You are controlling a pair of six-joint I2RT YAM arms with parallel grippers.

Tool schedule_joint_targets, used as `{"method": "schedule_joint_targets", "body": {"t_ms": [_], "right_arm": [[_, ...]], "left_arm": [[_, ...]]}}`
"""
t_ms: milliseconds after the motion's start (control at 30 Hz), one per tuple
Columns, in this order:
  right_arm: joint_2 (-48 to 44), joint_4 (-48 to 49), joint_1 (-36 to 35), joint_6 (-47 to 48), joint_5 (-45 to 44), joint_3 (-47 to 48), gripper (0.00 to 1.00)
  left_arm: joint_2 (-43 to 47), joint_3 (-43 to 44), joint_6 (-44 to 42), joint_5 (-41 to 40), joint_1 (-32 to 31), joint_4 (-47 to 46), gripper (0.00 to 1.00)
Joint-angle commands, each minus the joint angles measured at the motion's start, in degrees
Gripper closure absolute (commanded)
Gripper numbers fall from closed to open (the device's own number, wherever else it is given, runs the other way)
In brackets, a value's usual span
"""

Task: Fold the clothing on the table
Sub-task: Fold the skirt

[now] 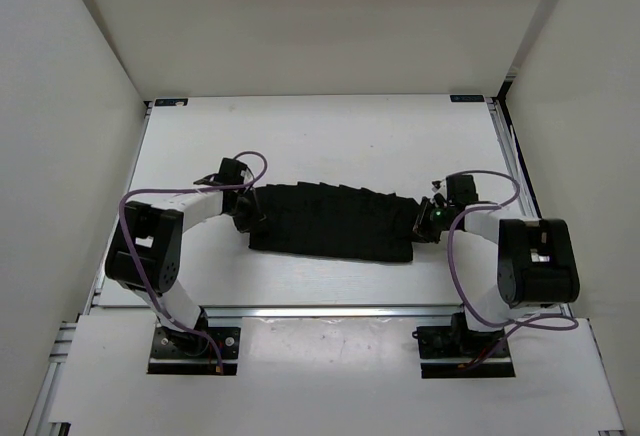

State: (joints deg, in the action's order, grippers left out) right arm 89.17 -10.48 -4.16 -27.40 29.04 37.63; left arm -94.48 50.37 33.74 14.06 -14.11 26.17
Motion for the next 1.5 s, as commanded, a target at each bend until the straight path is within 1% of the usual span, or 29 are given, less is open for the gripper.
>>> {"method": "schedule_joint_targets", "body": {"t_ms": [0, 133, 267, 367, 467, 567, 667, 833, 867, 933, 967, 1067, 1200, 1333, 1467], "right_arm": [[-4.5, -3.6, 3.0, 2.1, -3.5, -1.2, 1.00], [-6.8, -8.1, 7.7, 4.7, -5.8, -1.3, 1.00], [-8.1, -12.6, 9.5, 6.7, -6.3, 0.3, 1.00], [-10.9, -15.4, 7.1, 6.3, -7.6, 4.6, 1.00], [-13.7, -17.7, 4.5, 4.6, -8.6, 11.9, 1.00], [-13.7, -18.5, -0.9, 3.2, -8.3, 18.2, 1.00], [-10.5, -17.1, -5.0, 1.2, -4.6, 22.8, 1.00], [-0.3, -14.6, -12.5, -0.1, 1.8, 31.2, 1.00], [1.9, -13.7, -13.3, -0.8, 3.7, 33.5, 0.99], [4.8, -10.9, -15.6, -2.7, 7.9, 36.9, 1.00], [6.1, -10.3, -16.0, -2.9, 8.3, 37.9, 1.00], [12.5, -10.0, -18.9, -3.4, 11.2, 43.6, 1.00], [18.4, -10.3, -22.1, -4.3, 16.7, 50.1, 0.99], [22.9, -10.2, -24.0, -4.9, 21.4, 54.2, 1.00], [24.8, -6.5, -25.3, -7.9, 25.6, 53.7, 1.00]], "left_arm": [[-1.8, -0.8, 0.7, -0.6, -2.8, -0.5, 1.00], [-3.5, 0.8, 1.9, 1.0, -7.2, -1.9, 1.00], [-6.0, 3.2, 2.1, 1.8, -10.9, -2.1, 1.00], [-6.5, 4.0, 2.3, 2.6, -11.0, -2.2, 1.00], [-6.2, 3.9, 2.4, 3.0, -10.4, -2.5, 1.00], [-6.5, 4.4, 2.6, 3.2, -9.8, -2.8, 1.00], [-6.9, 4.7, 2.3, 3.7, -10.3, -2.6, 1.00], [-7.5, 5.4, 2.3, 3.8, -10.1, -2.9, 1.00], [-7.6, 4.9, 2.3, 4.0, -10.0, -2.7, 1.00], [-7.5, 5.4, 2.2, 4.3, -9.5, -2.9, 1.00], [-7.7, 5.4, 2.2, 4.0, -9.5, -2.7, 1.00], [-7.4, 5.2, 2.4, 4.0, -8.7, -2.9, 1.00], [-7.3, 4.7, 2.4, 4.1, -7.3, -3.2, 1.00], [-7.3, 5.7, 2.4, 4.1, -5.5, -3.2, 1.00], [-7.6, 7.1, 2.6, 3.7, -3.8, -3.1, 1.00]]}}
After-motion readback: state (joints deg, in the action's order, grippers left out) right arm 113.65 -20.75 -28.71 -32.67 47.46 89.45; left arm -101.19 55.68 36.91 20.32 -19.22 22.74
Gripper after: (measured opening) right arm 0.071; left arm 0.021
